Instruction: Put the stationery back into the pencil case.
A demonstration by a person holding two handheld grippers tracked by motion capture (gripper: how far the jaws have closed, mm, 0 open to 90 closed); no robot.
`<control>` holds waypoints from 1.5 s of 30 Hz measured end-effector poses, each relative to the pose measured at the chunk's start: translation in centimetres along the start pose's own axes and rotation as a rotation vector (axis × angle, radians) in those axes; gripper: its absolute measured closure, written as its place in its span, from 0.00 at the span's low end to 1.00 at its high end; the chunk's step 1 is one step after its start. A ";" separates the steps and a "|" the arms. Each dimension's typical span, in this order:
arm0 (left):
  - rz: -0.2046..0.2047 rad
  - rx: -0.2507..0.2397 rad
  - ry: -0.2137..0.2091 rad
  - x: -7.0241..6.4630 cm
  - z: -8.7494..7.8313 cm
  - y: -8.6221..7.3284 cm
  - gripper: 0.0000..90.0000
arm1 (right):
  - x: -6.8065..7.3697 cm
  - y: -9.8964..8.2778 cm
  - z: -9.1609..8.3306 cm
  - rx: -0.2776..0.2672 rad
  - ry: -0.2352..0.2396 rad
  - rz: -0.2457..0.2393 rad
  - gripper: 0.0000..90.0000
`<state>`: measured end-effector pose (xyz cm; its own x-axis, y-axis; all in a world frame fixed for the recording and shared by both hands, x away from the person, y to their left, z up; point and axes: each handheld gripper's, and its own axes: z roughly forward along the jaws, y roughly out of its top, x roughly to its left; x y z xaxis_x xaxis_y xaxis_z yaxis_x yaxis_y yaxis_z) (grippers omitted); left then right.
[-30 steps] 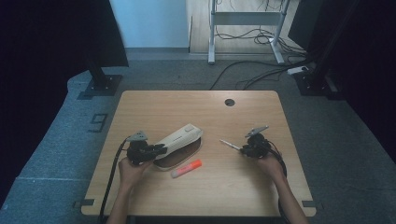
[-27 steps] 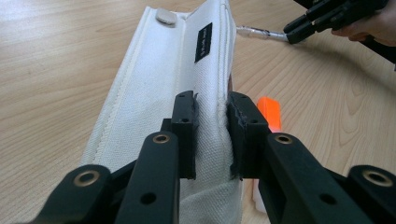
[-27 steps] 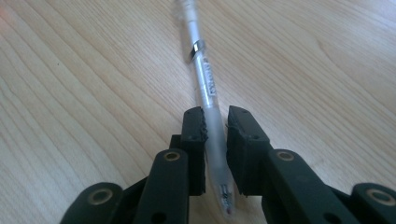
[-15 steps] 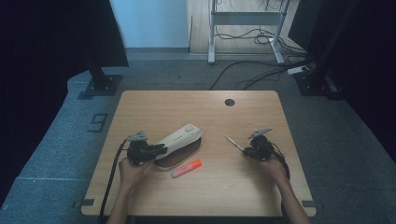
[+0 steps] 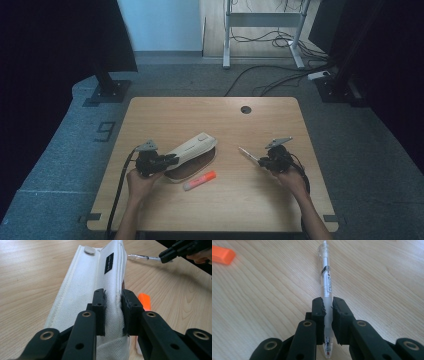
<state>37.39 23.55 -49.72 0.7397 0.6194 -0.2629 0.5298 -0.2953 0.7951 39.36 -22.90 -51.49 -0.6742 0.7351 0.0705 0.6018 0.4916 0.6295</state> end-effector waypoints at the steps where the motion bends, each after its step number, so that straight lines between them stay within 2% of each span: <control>1: 0.000 -0.001 0.001 0.0 0.0 0.0 0.83 | 0.1 0.1 -0.1 -0.004 0.003 0.000 0.87; 11: -0.001 -0.001 0.002 0.0 -0.1 0.0 0.83 | 0.9 0.8 -0.7 -0.031 0.013 0.000 0.87; 23: -0.012 -0.012 0.005 0.0 -0.1 0.0 0.83 | 2.8 2.2 -0.7 -0.054 0.046 -0.037 0.88; 30: -0.017 -0.027 0.010 0.0 -0.3 0.1 0.84 | 4.2 3.2 -0.3 -0.060 0.072 -0.065 0.88; 45: -0.017 -0.030 0.010 0.0 -0.3 0.1 0.84 | 6.2 4.7 1.3 -0.060 0.120 -0.101 0.88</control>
<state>37.33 23.77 -49.51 0.7261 0.6318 -0.2712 0.5296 -0.2623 0.8067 38.54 -15.44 -49.08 -0.7784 0.6208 0.0937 0.5039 0.5287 0.6830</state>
